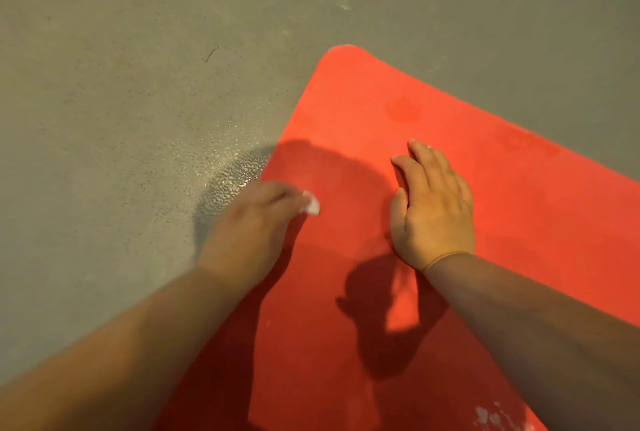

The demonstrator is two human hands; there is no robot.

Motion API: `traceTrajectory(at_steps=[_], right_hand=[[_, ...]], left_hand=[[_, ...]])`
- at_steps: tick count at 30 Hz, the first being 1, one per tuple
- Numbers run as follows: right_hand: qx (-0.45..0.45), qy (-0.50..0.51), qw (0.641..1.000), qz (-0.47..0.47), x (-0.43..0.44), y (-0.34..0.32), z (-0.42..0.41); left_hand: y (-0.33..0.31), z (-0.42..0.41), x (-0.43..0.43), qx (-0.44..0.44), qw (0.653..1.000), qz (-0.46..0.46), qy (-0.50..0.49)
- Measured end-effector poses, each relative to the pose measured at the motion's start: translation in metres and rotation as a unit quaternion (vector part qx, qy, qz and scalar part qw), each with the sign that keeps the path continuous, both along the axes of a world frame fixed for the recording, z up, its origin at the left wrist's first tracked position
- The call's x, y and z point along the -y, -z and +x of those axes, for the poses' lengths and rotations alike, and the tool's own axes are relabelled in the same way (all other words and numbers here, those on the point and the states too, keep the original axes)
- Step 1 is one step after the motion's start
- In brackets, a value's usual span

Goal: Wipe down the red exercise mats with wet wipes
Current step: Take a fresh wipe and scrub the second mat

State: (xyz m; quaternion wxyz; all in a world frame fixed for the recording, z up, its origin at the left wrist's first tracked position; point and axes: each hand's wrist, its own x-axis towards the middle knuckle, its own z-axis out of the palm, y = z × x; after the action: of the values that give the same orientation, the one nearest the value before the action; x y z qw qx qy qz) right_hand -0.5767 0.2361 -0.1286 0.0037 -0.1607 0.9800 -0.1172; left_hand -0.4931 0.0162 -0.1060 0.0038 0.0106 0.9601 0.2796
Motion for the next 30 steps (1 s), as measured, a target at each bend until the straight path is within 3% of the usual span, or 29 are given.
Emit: traceTrajectory(at_steps=[5,9,12,15,19,21,24,28,30], right_hand=[[-0.009,-0.002,1.000,0.006,0.001,-0.002,0.001],[-0.012,-0.002,1.000,0.006,0.000,0.000,0.001],[-0.019,0.003,1.000,0.007,0.000,0.001,0.001],[-0.013,0.005,1.000,0.001,0.000,0.002,0.000],[-0.008,-0.002,1.000,0.002,0.000,0.000,0.000],[-0.004,-0.005,1.000,0.006,0.001,-0.003,-0.001],[-0.001,-0.013,1.000,0.005,0.003,-0.007,0.000],[-0.003,-0.135,0.986,-0.100,0.048,-0.015,-0.017],[0.013,-0.227,0.969,-0.100,0.075,-0.016,-0.028]], left_hand=[[-0.004,-0.014,0.013,-0.020,0.998,-0.014,0.061],[-0.006,-0.075,-0.008,0.033,0.999,0.033,-0.023],[-0.010,-0.081,-0.017,0.037,0.997,0.069,0.006],[-0.005,-0.049,-0.003,-0.021,0.998,-0.009,0.055],[0.008,-0.006,0.006,0.036,0.988,-0.002,-0.153],[0.019,0.001,-0.001,0.083,0.982,-0.054,-0.158],[0.031,0.000,-0.006,0.066,0.980,-0.119,-0.142],[0.036,0.001,-0.005,0.054,0.978,-0.128,-0.153],[0.034,0.001,-0.006,0.055,0.978,-0.131,-0.151]])
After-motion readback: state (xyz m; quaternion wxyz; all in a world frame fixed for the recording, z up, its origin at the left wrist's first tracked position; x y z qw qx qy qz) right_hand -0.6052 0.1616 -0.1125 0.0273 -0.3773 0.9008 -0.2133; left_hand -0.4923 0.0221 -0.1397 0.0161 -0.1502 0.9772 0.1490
